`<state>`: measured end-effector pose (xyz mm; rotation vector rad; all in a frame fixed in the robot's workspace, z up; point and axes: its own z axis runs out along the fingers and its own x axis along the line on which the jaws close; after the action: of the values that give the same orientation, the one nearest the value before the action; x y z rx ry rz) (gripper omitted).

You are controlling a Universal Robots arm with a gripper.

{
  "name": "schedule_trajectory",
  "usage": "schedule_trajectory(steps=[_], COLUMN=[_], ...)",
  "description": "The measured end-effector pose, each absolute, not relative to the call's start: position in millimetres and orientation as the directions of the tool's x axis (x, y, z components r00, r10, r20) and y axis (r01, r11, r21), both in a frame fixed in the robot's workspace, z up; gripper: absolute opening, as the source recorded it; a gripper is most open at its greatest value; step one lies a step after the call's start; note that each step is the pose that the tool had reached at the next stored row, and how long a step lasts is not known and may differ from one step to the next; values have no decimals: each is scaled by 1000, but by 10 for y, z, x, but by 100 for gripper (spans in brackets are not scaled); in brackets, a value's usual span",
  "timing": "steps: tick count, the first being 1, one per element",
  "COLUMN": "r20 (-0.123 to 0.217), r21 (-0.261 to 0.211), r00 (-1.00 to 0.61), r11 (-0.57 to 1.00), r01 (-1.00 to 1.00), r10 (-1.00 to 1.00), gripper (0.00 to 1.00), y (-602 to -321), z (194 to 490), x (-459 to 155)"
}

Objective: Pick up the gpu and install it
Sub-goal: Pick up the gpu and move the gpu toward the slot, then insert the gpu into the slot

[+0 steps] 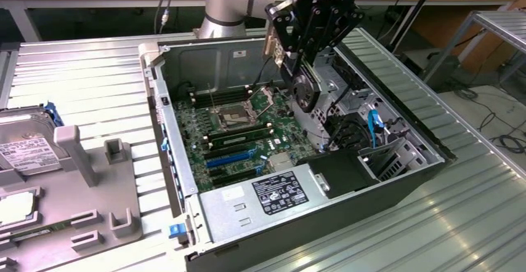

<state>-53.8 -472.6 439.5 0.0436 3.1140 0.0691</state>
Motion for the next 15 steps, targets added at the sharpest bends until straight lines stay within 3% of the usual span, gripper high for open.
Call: schedule_trajectory(steps=[15], r20=[-26], r21=[45], r00=[-999], r11=[999], r01=[22], r10=[23], gripper=[27], y=[-4725], z=[4395], x=[-537])
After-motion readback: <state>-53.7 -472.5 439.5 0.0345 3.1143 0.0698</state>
